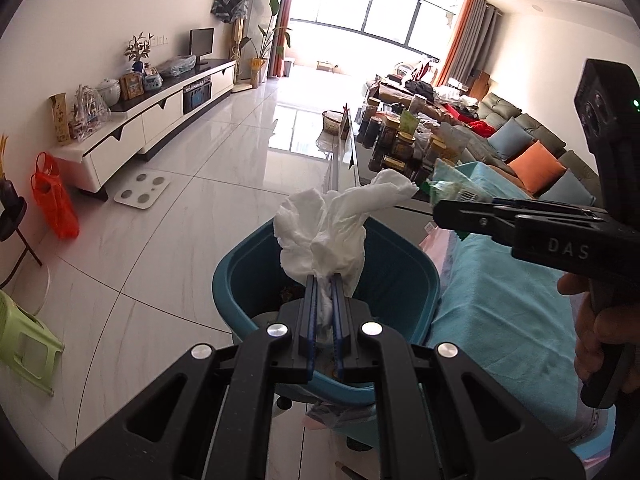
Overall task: Collect trash
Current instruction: 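Carry the tissue and plastic bag over the teal bin and open both tools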
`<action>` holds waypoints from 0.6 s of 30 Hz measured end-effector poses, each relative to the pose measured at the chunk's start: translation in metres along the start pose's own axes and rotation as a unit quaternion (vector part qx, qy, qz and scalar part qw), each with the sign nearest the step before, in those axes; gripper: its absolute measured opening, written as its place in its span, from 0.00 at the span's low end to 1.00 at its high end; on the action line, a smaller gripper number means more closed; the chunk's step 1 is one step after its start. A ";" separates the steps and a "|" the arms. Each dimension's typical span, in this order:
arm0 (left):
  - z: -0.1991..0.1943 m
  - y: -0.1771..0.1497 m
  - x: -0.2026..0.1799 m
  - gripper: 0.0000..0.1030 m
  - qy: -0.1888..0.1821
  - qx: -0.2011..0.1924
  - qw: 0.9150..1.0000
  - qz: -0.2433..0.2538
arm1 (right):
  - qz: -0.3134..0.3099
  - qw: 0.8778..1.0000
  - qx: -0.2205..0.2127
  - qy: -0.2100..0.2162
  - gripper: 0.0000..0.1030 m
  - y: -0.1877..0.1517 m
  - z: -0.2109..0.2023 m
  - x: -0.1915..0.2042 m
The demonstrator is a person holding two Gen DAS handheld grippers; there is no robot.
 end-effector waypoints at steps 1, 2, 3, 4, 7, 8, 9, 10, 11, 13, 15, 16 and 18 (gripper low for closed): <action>0.003 -0.002 -0.001 0.07 0.001 0.002 1.000 -0.001 | -0.002 1.000 0.006 0.000 0.24 -0.002 0.006 0.001; 0.007 -0.005 0.001 0.07 0.002 0.005 1.000 -0.003 | -0.003 1.000 0.011 0.000 0.24 -0.004 0.008 0.000; 0.011 -0.008 0.004 0.07 0.004 0.010 1.000 -0.004 | -0.003 1.000 0.017 0.002 0.25 -0.004 0.014 0.001; 0.015 -0.010 0.005 0.07 0.004 0.013 1.000 -0.005 | -0.004 1.000 0.024 0.002 0.25 -0.006 0.020 0.002; 0.027 -0.023 0.008 0.07 0.006 0.030 0.999 -0.011 | -0.010 0.999 0.044 0.003 0.25 -0.012 0.032 0.004; 0.031 -0.026 0.008 0.07 0.007 0.034 0.999 -0.012 | -0.013 0.999 0.050 0.001 0.25 -0.011 0.038 0.005; 0.036 -0.029 0.009 0.07 0.009 0.039 0.999 -0.011 | -0.016 0.998 0.056 0.000 0.25 -0.013 0.042 0.005; 0.040 -0.032 0.010 0.07 0.009 0.044 0.999 -0.012 | -0.018 0.998 0.060 -0.001 0.25 -0.015 0.044 0.005; 0.043 -0.035 0.010 0.07 0.009 0.047 0.999 -0.012 | -0.021 0.998 0.064 -0.003 0.25 -0.017 0.047 0.006; 0.051 -0.039 0.010 0.07 0.009 0.053 0.998 -0.011 | -0.022 0.997 0.070 -0.003 0.25 -0.018 0.050 0.006; 0.058 -0.043 0.014 0.07 0.011 0.059 0.998 -0.015 | -0.030 0.997 0.078 -0.007 0.25 -0.020 0.054 0.008; 0.061 -0.044 0.014 0.07 0.012 0.061 0.998 -0.013 | -0.033 0.996 0.081 -0.007 0.25 -0.020 0.056 0.009; 0.065 -0.049 0.015 0.07 0.016 0.067 0.998 -0.015 | -0.036 0.995 0.091 -0.010 0.25 -0.023 0.060 0.010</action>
Point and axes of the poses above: each gripper's, at about its wrist camera, not at the fingertips, and z roughly the way its jaws point, x to its left, y to its top, the point moved 7 cm from there along z, roughly the way its jaws point, and after that the axes turned 15 degrees about -x, right-handed, at the moved point
